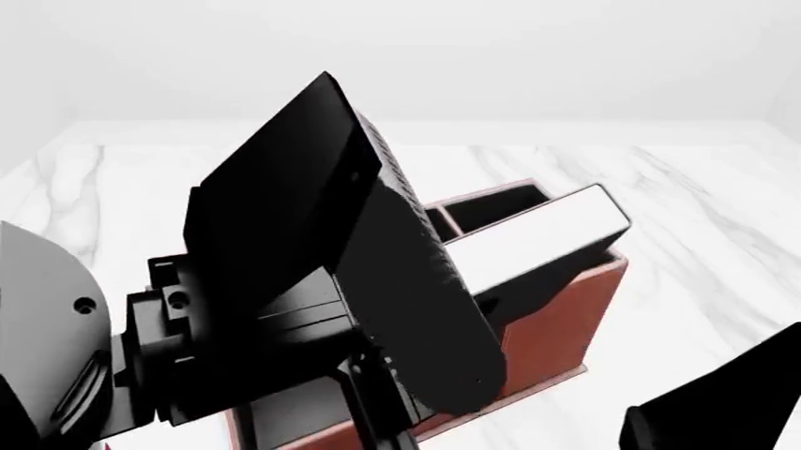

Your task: Pick up the book and place it in the back compartment of the caddy.

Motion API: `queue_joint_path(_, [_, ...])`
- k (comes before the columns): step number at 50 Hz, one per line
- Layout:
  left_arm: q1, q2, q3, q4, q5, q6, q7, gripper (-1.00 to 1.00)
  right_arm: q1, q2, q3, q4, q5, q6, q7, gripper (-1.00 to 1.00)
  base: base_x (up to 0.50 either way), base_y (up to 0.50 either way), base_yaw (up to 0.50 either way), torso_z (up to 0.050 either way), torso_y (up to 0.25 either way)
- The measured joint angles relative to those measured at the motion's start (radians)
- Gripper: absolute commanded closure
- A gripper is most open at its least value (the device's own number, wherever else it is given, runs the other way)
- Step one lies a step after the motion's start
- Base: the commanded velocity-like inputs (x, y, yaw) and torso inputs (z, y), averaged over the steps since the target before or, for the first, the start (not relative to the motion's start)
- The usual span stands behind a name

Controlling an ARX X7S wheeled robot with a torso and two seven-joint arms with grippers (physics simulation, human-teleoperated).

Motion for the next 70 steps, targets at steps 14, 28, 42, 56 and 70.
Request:
queue_joint_path(14, [-0.076, -0.018, -0.016, -0.093, -0.018, -0.063, 0.089, 1.0, 0.005, 0.002, -0.01, 0.011, -0.005, 0.002, 0.005, -1.0, 0.0, 0.0, 0.0, 0.0, 0.001])
queue_joint_path(28, [-0.087, -0.035, -0.014, -0.203, -0.001, -0.063, 0.108, 1.0, 0.006, 0.004, -0.018, 0.02, -0.009, 0.001, 0.01, -1.0, 0.0, 0.0, 0.0, 0.001, 0.001])
queue_joint_path(42, [-0.049, -0.044, -0.001, -0.232, 0.051, -0.058, 0.114, 1.0, 0.008, 0.008, -0.025, 0.023, -0.01, 0.004, 0.014, -1.0, 0.0, 0.0, 0.0, 0.0, 0.001])
queue_joint_path(56, [-0.016, -0.045, 0.008, -0.222, 0.105, -0.065, 0.148, 1.0, 0.012, 0.013, -0.034, 0.031, -0.01, 0.006, 0.018, -1.0, 0.0, 0.0, 0.0, 0.0, 0.001])
queue_joint_path(70, [-0.048, -0.031, 0.024, -0.267, 0.309, -0.144, 0.412, 1.0, 0.013, 0.016, -0.042, 0.039, -0.009, 0.005, 0.022, -1.0, 0.0, 0.0, 0.0, 0.0, 0.001])
